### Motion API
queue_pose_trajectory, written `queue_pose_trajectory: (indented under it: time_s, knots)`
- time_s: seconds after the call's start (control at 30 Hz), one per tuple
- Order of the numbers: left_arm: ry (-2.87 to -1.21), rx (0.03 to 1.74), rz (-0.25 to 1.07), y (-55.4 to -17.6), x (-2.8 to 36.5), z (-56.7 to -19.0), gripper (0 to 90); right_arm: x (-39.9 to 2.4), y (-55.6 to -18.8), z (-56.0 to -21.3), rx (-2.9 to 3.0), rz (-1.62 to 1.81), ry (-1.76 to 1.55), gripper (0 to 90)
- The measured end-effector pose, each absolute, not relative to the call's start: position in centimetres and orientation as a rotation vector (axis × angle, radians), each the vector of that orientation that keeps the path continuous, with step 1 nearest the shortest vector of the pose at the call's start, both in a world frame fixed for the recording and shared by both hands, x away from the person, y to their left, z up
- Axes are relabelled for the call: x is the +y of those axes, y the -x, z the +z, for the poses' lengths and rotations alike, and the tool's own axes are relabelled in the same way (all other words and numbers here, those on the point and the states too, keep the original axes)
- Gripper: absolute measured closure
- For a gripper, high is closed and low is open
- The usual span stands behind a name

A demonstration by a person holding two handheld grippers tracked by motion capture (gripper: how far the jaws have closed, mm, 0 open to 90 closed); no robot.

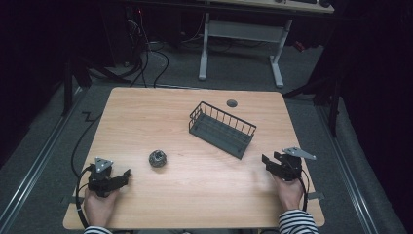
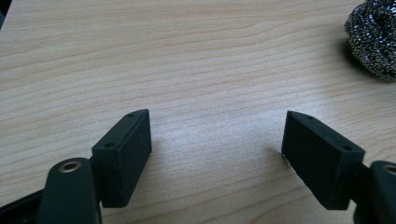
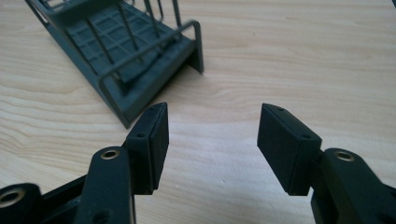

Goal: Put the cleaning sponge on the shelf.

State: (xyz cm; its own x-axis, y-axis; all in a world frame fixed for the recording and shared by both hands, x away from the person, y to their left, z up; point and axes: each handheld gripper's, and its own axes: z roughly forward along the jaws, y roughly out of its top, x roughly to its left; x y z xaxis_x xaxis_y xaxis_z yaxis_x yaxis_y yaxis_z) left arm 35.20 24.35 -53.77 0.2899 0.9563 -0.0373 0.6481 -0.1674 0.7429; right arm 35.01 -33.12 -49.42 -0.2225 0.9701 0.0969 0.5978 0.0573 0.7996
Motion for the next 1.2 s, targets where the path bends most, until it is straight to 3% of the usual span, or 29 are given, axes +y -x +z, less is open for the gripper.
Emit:
queue_pose_trajectory:
  time_s: [0.7,1.2]
  knots:
    - [-1.904,1.436,0.600,-35.3,24.3,-53.8,24.8,-30.0,-38.8,-43.7,1.888,1.077,-1.467,45.7]
    - [-1.912,1.434,0.608,-35.4,24.2,-53.8,24.7,-28.4,-44.0,-43.0,1.908,0.955,-1.542,45.0]
